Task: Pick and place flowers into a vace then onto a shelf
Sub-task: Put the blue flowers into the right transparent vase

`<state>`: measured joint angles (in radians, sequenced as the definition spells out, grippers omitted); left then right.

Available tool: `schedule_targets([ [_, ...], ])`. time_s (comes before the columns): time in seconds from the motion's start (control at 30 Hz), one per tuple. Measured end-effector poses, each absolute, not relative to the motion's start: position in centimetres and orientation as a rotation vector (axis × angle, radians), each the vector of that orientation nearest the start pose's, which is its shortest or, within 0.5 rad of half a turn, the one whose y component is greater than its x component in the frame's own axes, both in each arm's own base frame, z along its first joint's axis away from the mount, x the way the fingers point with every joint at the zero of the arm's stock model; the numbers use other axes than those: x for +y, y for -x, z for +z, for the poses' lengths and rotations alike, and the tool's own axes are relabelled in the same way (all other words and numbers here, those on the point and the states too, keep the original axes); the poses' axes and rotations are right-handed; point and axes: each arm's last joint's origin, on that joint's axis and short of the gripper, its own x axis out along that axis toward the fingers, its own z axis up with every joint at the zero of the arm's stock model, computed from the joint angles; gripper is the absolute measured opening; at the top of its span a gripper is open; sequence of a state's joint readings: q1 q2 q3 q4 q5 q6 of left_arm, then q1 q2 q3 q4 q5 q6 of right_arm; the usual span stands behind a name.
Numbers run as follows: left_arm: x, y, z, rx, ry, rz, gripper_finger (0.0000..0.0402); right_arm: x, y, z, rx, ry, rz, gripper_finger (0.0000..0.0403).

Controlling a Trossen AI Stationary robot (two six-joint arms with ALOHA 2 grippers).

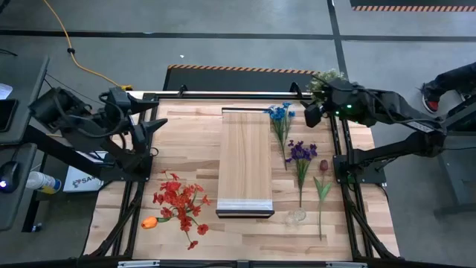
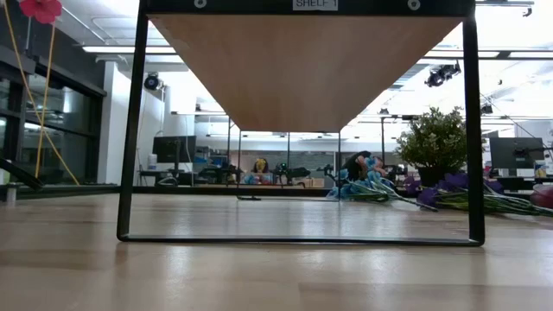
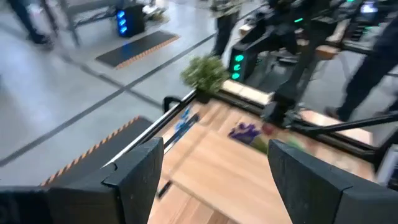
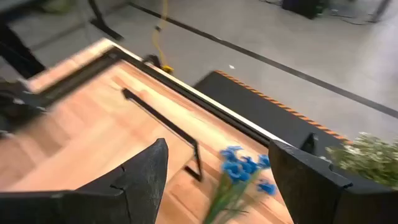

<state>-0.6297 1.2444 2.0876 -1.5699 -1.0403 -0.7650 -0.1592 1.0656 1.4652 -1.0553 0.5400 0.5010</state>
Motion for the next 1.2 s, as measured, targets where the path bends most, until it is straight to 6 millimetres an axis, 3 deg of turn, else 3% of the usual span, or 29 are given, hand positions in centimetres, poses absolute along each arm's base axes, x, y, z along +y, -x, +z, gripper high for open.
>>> schedule_targets([
  [0.3, -2.7, -9.0, 46.4, 0.345, 0.348, 0.682, 0.0320, -6.2, -17.1, 40.2, 0.742, -0.438, -0.963, 0.0266],
  [0.57, -1.9, -7.8, 43.1, 0.353, 0.409, 0.726, 0.0319, -8.2, -18.9, 38.4, 0.899, -0.546, -0.917, 0.0266],
  [0.87, -1.3, -6.8, 42.2, 0.351, 0.437, 0.724, 0.0319, -9.9, -20.4, 35.7, 1.126, -0.580, -0.918, 0.0266],
  [1.2, -1.0, -6.3, 42.2, 0.355, 0.422, 0.712, 0.0319, -10.9, -21.0, 31.9, 1.187, -0.692, -0.865, 0.0266],
])
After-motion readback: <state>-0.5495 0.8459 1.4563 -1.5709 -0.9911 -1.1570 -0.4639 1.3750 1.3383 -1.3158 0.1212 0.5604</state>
